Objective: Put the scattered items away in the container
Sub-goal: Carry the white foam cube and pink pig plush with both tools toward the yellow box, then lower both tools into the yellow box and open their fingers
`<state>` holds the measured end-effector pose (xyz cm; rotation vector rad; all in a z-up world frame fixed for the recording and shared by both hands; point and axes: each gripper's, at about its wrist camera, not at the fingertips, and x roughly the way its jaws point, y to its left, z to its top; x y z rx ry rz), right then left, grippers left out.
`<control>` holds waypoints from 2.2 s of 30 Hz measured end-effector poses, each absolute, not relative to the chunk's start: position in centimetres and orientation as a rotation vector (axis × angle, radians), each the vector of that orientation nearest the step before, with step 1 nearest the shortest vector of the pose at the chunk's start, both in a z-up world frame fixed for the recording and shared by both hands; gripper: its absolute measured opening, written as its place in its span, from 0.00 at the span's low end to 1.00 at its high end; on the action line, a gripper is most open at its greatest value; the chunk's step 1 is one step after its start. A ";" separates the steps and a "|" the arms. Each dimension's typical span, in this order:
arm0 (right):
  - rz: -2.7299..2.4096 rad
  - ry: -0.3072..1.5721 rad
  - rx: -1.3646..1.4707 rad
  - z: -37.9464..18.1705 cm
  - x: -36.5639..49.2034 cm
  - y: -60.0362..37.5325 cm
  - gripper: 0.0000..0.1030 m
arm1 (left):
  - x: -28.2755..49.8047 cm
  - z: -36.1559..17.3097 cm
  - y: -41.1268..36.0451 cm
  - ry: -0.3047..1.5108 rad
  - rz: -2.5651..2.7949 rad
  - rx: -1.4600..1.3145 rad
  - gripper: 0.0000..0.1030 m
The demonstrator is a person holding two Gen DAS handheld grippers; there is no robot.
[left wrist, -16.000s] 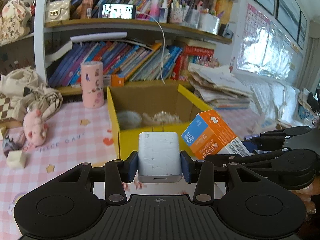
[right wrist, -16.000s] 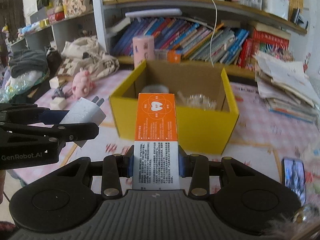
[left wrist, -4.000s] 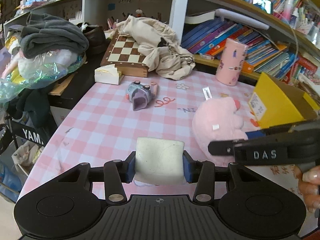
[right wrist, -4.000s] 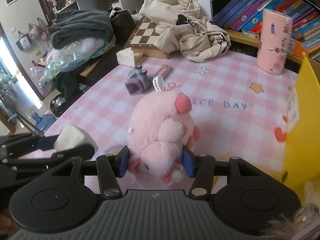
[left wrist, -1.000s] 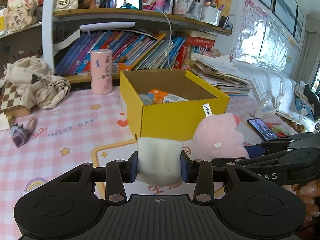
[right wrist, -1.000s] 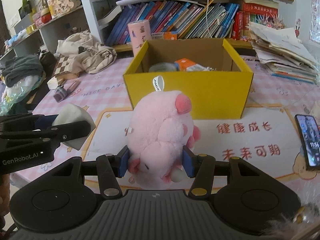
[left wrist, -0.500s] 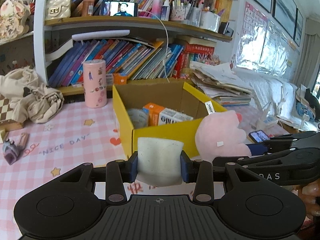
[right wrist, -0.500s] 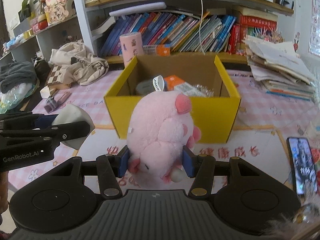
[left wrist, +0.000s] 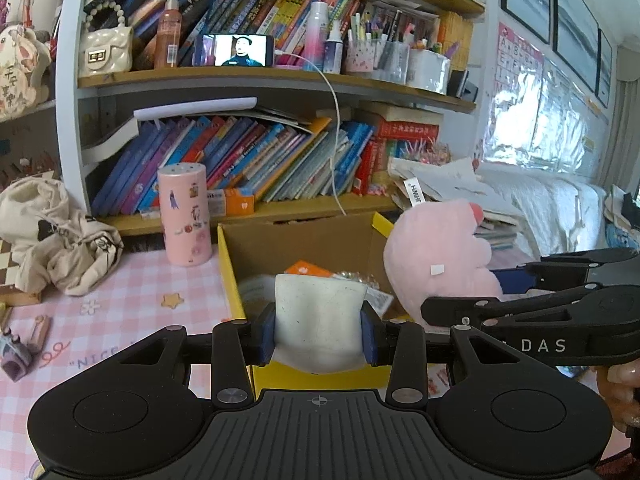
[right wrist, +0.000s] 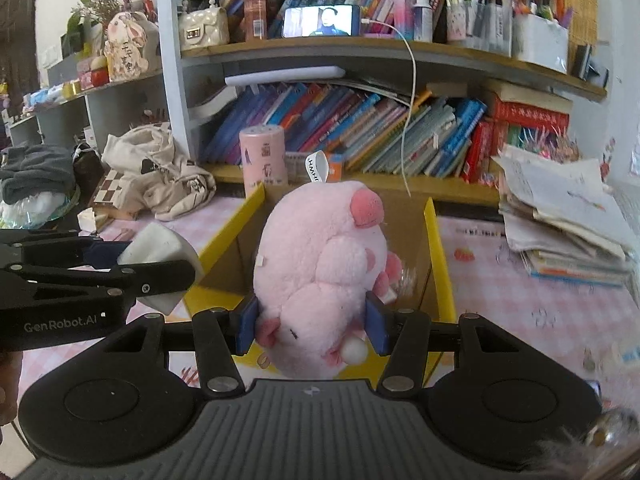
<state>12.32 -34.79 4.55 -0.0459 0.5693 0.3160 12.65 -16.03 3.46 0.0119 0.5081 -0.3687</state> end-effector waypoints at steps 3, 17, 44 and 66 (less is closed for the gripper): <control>0.340 0.561 -0.049 4.7 13.8 -35.3 0.49 | 13.6 3.5 -16.7 0.509 -0.351 0.021 0.38; 0.400 0.584 -0.076 3.6 20.9 -37.4 0.49 | 18.7 2.0 -20.1 0.586 -0.320 0.089 0.38; 0.457 0.788 -0.169 -1.1 32.9 -37.9 0.50 | 25.7 -2.7 -23.5 0.822 -0.369 0.141 0.39; 0.456 0.765 -0.179 -0.8 33.2 -37.1 0.75 | 26.1 -2.8 -23.3 0.825 -0.343 0.140 0.60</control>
